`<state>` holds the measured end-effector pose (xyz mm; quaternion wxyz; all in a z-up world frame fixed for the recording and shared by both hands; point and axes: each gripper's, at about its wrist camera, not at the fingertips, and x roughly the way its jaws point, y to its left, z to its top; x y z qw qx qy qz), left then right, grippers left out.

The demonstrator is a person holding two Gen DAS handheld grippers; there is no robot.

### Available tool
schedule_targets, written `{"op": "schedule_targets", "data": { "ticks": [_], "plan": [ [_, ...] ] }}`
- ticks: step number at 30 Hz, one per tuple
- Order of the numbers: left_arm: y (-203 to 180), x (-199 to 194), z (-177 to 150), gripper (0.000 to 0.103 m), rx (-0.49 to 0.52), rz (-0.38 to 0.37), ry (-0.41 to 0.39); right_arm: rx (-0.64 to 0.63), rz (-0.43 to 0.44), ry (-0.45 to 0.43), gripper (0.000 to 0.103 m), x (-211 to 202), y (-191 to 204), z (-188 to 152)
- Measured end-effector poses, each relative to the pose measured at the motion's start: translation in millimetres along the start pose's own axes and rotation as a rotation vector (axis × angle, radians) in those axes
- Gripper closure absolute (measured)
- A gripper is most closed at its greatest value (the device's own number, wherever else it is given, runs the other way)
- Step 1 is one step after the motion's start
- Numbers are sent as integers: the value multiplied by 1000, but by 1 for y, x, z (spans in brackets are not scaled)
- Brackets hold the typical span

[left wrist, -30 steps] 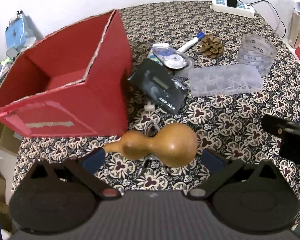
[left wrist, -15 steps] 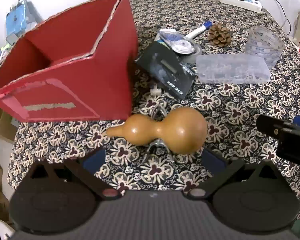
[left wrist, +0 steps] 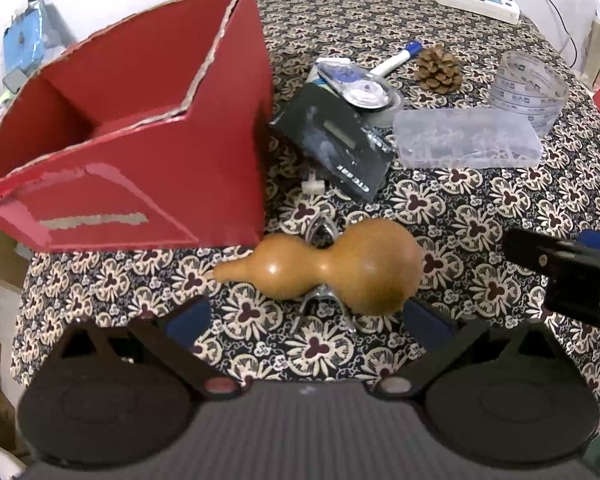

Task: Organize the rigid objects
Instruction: 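Move the right tool toward the wooden gourd on the table, then close the right gripper around the neck of the wooden gourd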

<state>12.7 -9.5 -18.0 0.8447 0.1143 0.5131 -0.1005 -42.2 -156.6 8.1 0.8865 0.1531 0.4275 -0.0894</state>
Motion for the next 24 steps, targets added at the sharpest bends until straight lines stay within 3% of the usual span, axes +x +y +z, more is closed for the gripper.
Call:
{"op": "schedule_targets", "data": {
  "ticks": [5, 8, 14, 18, 20, 24],
  "plan": [
    [14, 5, 2, 1, 10, -71, -8, 21, 12, 14, 38, 4, -1, 2],
    [31, -2, -2, 1, 18, -126, -67, 78, 62, 45, 38, 8, -8, 4],
    [63, -13, -15, 3, 102, -199, -160, 307, 274, 177, 38, 24, -25, 13],
    [83, -12, -16, 3, 92, -282, -175, 450, 465, 291, 38, 37, -19, 18],
    [91, -10, -14, 3, 89, -288, -178, 533, 562, 368, 38, 43, -14, 21],
    [101, -11, -9, 6, 82, -343, -181, 629, 626, 472, 38, 55, 2, 21]
  ]
}}
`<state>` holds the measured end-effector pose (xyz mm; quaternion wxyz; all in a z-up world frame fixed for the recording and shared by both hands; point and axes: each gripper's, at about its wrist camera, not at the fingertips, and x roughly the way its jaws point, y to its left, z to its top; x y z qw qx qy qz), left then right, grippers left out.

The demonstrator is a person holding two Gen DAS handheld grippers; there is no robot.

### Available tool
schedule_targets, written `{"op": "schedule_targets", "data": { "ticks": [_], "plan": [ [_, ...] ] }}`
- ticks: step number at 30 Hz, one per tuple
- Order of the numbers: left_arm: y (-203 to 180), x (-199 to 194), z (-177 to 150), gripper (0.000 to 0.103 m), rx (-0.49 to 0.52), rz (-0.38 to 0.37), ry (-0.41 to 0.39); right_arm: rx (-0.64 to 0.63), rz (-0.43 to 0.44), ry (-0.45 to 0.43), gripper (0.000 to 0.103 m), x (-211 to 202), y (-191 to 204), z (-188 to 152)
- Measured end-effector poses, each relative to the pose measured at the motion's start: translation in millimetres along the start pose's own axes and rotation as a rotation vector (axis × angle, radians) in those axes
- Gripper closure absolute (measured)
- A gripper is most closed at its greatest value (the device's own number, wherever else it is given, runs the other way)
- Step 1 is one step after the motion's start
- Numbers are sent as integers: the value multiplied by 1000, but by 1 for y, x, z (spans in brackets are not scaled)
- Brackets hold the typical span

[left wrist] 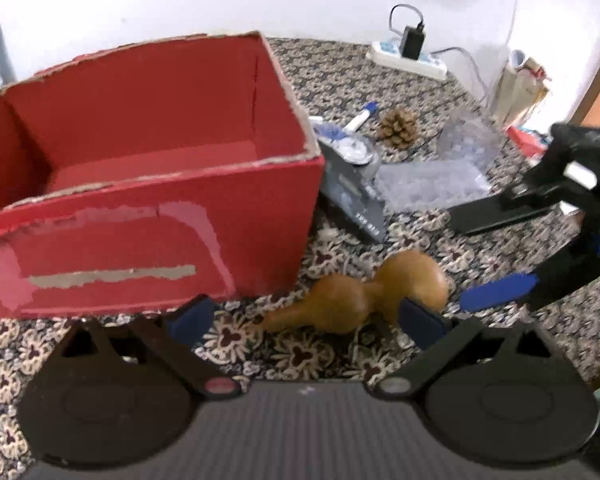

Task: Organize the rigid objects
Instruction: 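Close the right gripper around the neck of the wooden gourd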

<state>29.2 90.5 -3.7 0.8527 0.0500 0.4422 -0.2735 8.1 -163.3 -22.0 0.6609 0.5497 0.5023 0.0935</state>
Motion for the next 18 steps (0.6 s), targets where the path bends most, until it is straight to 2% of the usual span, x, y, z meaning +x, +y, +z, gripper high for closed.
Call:
{"op": "schedule_targets", "data": {
  "ticks": [6, 10, 11, 12, 13, 15, 18],
  "plan": [
    [-13, 10, 5, 6, 86, -45, 6, 59, -36, 46, 37, 27, 7, -4],
    [-18, 25, 6, 8, 123, -55, 43, 37, -121, -23, 37, 35, 19, -1],
    [-18, 28, 7, 11, 120, -69, 54, 38, -129, -43, 37, 34, 21, 0],
    [-19, 30, 7, 24, 116, -89, 67, 40, -133, -65, 37, 32, 23, 1],
    [-20, 32, 7, 32, 112, -112, 81, 37, -137, -82, 37, 31, 23, 2],
    [-26, 37, 5, 33, 121, -133, 97, 24, -167, -117, 39, 28, 26, 3],
    [-38, 41, 1, 35, 128, -158, 113, 13, -180, -129, 47, 34, 20, 2]
  ]
}}
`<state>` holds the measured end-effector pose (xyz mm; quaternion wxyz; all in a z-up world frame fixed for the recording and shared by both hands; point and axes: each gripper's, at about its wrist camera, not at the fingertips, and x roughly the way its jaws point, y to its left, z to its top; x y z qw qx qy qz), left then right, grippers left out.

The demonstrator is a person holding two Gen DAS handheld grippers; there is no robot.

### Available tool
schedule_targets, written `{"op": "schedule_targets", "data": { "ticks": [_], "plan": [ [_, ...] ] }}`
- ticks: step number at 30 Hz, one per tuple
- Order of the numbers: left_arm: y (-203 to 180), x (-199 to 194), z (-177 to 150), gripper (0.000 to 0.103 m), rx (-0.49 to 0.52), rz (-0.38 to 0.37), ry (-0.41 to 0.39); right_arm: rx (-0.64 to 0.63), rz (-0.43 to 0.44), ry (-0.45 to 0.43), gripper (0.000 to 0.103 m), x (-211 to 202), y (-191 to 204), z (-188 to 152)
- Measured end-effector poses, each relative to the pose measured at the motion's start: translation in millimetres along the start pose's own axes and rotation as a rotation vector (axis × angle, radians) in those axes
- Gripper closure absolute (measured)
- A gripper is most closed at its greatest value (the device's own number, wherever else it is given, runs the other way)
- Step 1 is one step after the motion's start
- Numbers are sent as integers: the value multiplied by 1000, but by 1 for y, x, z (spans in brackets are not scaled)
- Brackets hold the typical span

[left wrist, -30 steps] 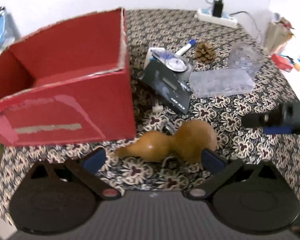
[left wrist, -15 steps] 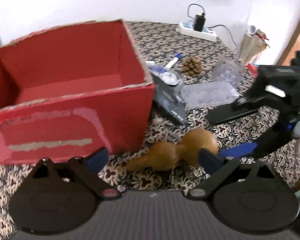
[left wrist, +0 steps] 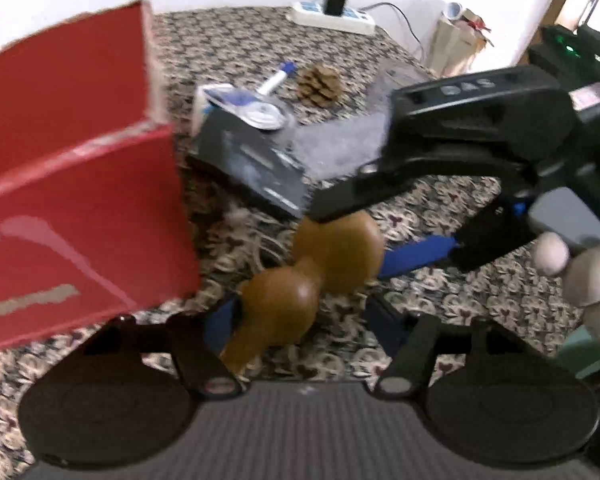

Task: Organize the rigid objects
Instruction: 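Close the right gripper around the neck of the wooden gourd, then lift the gourd with the right gripper and carry it over the red box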

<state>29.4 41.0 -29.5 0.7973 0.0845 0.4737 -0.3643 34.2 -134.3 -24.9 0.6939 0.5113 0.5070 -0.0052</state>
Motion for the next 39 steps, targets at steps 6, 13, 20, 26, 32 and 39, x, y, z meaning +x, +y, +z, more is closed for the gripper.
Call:
{"op": "schedule_targets", "data": {
  "ticks": [6, 13, 20, 26, 32, 39],
  "plan": [
    [-16, 3, -4, 36, 20, -50, 17, -73, -45, -58, 47, -13, -12, 0],
    [-28, 10, -7, 61, 33, -95, 66, -22, -24, -6, 47, -10, -31, 2],
    [-33, 15, -7, 69, 11, -68, 93, -112, -38, -8, 87, -9, -32, 0],
    [-45, 21, 0, 47, 28, -59, 76, -97, 0, -12, 91, -23, -49, -1],
    [-60, 20, 9, 59, 43, -26, 34, -143, 56, -59, 91, -46, -46, -6],
    [-79, 8, 16, 67, 55, -11, -23, -203, 95, -125, 91, -77, -57, -10]
  ]
}}
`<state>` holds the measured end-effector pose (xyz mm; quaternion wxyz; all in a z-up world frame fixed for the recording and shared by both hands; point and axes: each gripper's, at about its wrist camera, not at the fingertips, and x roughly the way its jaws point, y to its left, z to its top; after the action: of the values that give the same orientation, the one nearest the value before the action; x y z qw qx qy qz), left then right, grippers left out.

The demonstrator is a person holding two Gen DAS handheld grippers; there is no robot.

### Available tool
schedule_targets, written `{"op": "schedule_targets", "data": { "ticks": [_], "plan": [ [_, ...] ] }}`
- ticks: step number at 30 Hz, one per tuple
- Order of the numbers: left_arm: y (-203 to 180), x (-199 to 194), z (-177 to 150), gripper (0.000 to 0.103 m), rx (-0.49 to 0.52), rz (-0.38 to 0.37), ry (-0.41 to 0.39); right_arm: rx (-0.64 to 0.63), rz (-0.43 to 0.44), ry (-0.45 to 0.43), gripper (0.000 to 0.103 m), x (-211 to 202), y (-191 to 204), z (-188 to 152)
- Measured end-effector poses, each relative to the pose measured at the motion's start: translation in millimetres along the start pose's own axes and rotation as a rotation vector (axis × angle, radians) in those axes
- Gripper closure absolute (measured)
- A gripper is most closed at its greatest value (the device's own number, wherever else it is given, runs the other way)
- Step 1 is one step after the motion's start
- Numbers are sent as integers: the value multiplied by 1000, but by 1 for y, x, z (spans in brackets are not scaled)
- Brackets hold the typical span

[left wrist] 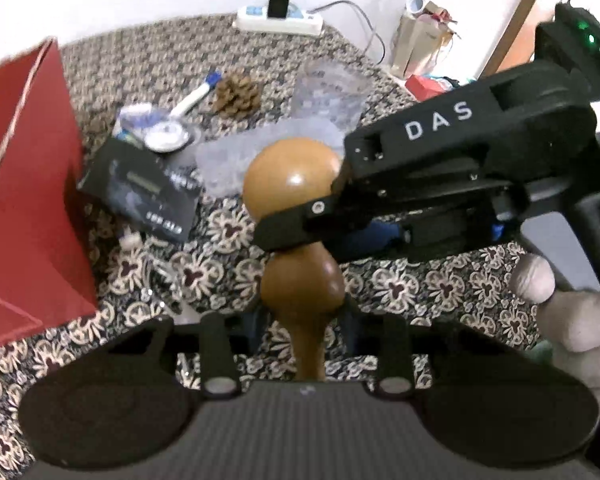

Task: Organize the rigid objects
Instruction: 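Lift the gourd with the right gripper and carry it over the red box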

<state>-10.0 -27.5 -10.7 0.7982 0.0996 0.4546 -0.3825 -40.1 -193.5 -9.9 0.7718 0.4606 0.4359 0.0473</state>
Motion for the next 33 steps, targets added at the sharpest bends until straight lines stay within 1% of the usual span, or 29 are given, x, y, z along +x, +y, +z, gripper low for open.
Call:
{"op": "schedule_targets", "data": {
  "ticks": [2, 6, 10, 13, 16, 20, 23, 27, 30, 33],
  "plan": [
    [-8, -6, 3, 67, 15, 16, -25, -34, 12, -23, 91, -4, 3, 2],
    [-14, -26, 10, 67, 11, 33, -88, -129, 57, -70, 91, -22, 20, 3],
    [-9, -54, 20, 67, 4, 83, -170, -250, 107, -96, 91, -29, 49, 10],
    [5, -75, 29, 67, -7, 130, -233, -326, 148, -94, 91, -24, 80, 21],
    [30, -99, 39, 67, -22, 158, -289, -402, 178, -98, 91, -13, 111, 29],
    [74, -120, 50, 67, -58, 182, -317, -474, 191, -108, 91, 16, 155, 36],
    [110, -126, 53, 67, -91, 188, -317, -482, 184, -89, 91, 48, 184, 44],
    [160, -117, 55, 67, -153, 160, -272, -470, 138, -67, 91, 86, 200, 50],
    [188, -102, 54, 67, -186, 144, -224, -486, 62, -57, 91, 117, 205, 48],
    [201, -81, 51, 67, -204, 128, -168, -503, -11, -44, 91, 139, 206, 45]
  ]
}}
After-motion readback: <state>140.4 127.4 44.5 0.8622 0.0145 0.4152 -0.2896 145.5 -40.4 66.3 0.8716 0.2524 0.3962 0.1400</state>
